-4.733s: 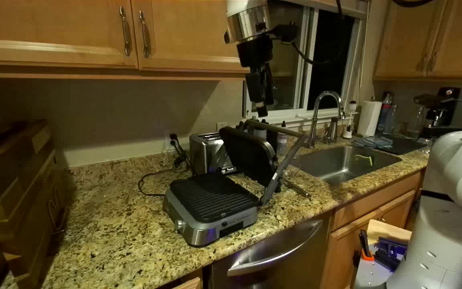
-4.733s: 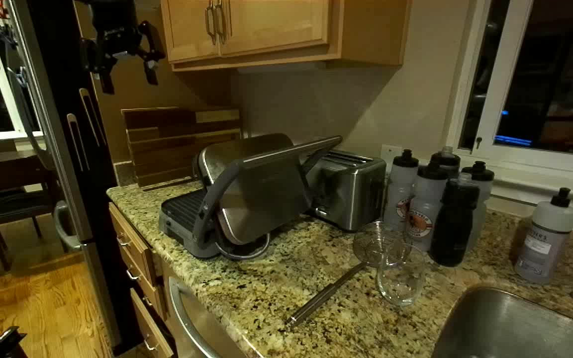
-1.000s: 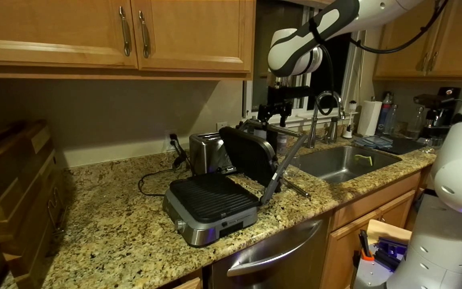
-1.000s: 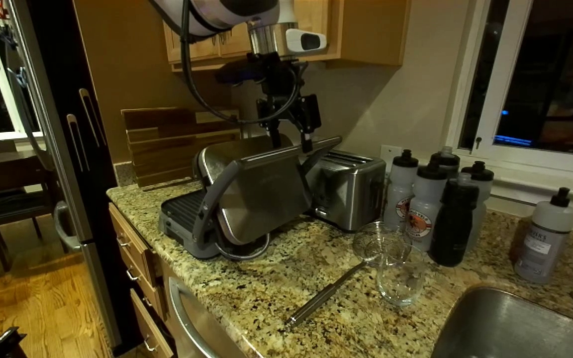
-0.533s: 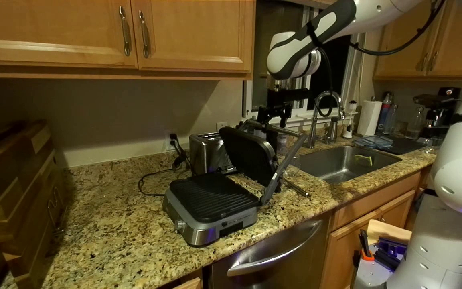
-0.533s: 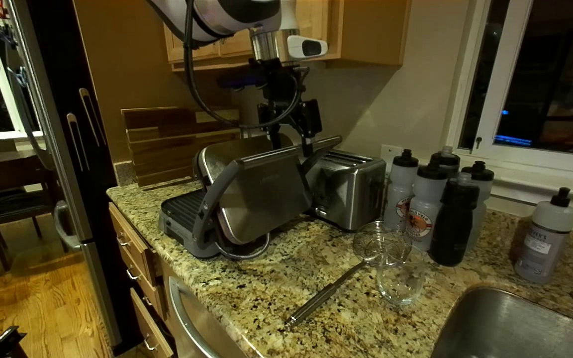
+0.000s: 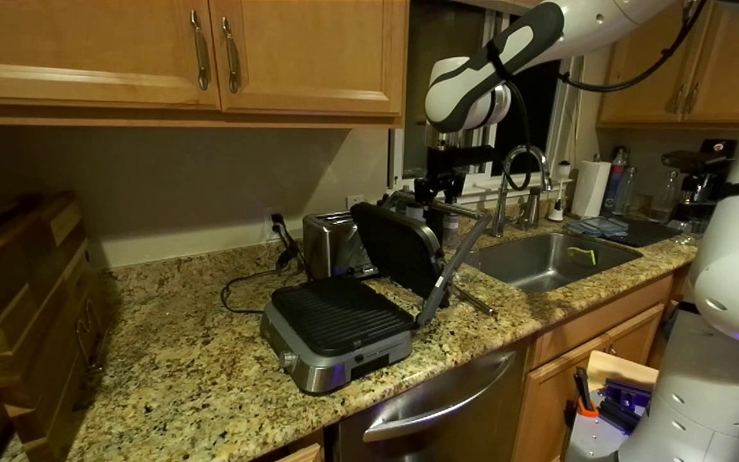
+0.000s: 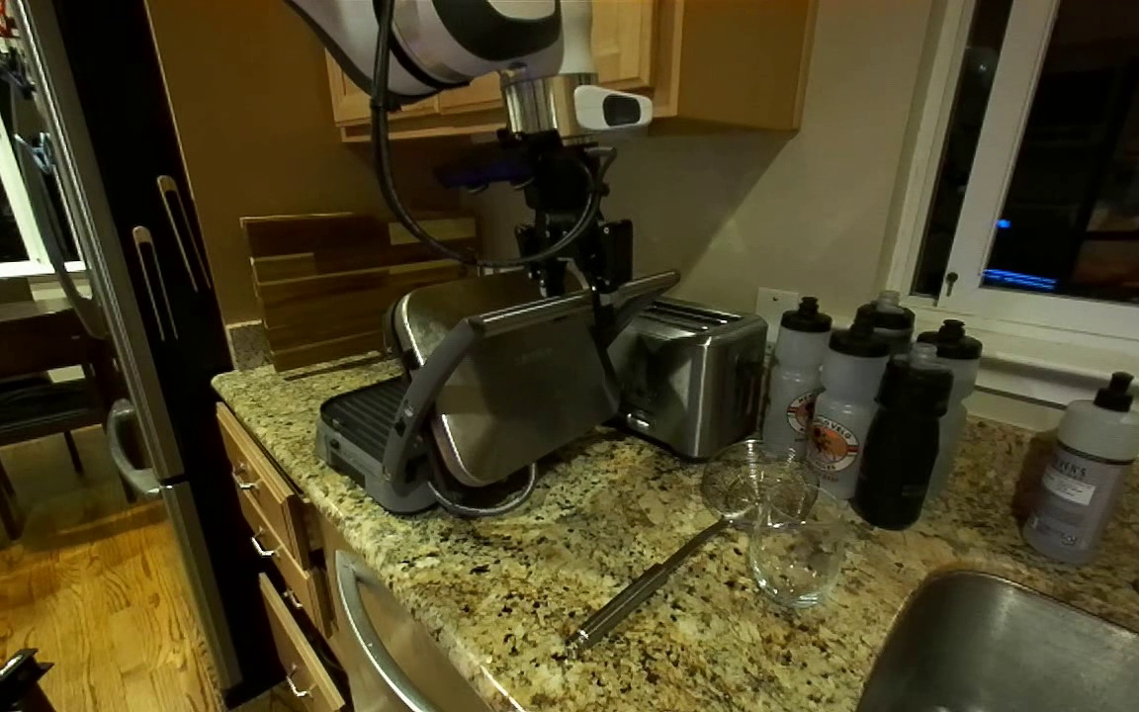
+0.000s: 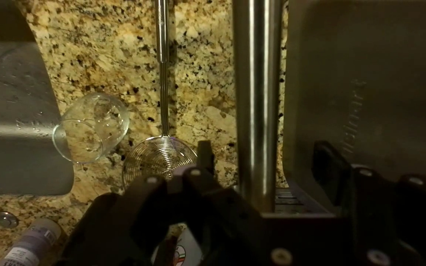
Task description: Close the grill sandwich maker
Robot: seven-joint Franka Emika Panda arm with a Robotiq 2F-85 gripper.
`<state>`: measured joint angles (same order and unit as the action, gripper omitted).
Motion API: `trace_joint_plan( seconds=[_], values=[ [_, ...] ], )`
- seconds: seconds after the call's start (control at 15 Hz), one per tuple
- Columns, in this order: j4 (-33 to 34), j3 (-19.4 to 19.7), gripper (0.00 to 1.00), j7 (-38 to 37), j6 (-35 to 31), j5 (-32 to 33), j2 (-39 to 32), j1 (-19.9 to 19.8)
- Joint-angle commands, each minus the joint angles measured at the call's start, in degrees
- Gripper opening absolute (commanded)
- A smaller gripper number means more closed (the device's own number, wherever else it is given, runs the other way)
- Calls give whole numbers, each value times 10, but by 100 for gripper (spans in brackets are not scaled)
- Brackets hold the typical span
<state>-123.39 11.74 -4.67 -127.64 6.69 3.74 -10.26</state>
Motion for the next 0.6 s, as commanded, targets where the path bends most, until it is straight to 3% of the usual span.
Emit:
trace_joint_plan(
  seconds=[0.0, 0.33, 0.53],
  values=[
    [-3, -1, 41, -1, -6, -13, 9, -5],
    [-5, -2, 10, -3, -4, -13, 18, -7],
    [-6, -3, 11, -4, -3, -10, 20, -7]
  ],
)
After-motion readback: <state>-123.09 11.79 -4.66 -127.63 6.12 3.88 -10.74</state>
